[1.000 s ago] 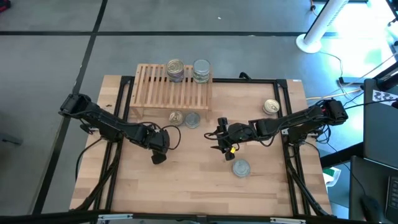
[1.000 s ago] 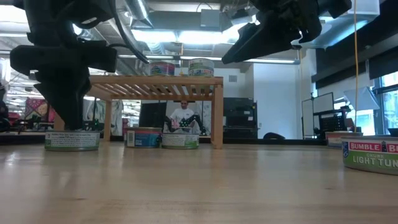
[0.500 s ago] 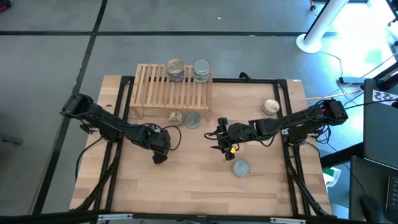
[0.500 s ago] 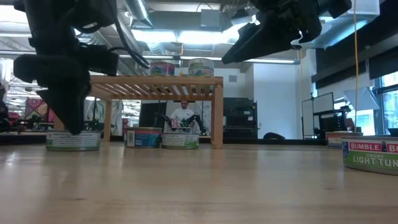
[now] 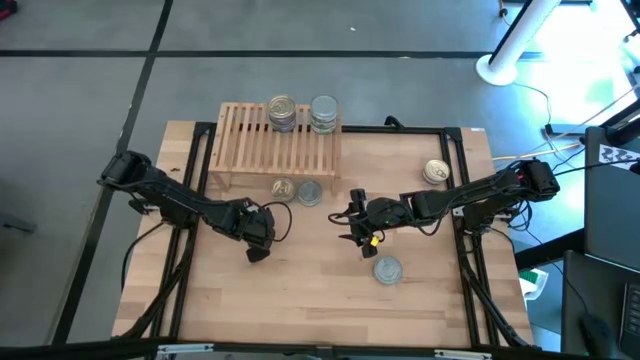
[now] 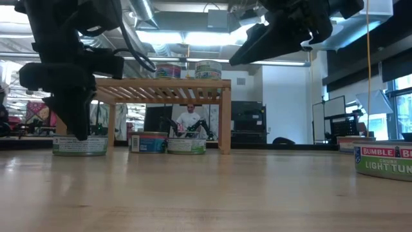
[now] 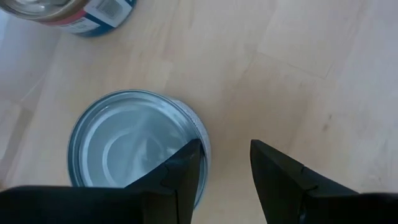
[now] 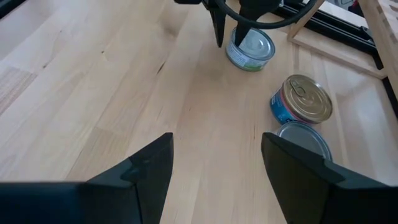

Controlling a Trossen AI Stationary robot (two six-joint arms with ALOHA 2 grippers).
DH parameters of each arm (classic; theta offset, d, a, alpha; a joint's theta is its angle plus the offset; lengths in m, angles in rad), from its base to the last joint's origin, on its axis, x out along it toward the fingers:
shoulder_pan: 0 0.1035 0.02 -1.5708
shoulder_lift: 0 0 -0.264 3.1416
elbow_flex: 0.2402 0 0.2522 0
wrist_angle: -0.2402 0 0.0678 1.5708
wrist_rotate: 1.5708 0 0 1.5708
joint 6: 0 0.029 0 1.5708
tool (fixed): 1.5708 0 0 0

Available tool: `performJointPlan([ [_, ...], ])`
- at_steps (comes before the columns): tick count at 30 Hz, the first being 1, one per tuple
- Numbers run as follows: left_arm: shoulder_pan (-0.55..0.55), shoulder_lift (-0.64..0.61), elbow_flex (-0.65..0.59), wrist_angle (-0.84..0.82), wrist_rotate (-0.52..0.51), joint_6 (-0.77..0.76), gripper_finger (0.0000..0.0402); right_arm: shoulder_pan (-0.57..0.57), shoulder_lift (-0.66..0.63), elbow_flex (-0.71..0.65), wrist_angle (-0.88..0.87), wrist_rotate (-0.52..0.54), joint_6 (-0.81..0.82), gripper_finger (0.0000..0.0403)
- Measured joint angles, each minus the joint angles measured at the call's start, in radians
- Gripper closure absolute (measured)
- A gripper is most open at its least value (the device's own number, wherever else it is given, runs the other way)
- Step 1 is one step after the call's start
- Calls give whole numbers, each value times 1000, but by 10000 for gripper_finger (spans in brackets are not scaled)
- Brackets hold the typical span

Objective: Stack canned seafood by type on shelf
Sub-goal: Put the green tuna can on the shelf and align it with the other stacked green tuna cans

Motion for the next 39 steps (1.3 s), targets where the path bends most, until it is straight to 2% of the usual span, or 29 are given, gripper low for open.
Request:
performJointPlan([
  [12, 0, 0, -1, -9, -20, -1, 267, 0, 0, 0, 37, -3, 0, 159],
  [20, 0, 1, -1, -14, -33, -3, 319, 0, 32, 0, 57, -21, 0, 159],
  [26, 3, 1, -1, -20, -34, 3, 336, 0, 171, 0, 210, -30, -36, 159],
  [34, 3, 0, -1, -32, -39, -4, 337, 0, 366, 3, 548, -29, -55, 159],
  [39, 3, 0, -1, -34, -41, -4, 339, 0, 466, 10, 681, -28, -93, 159],
])
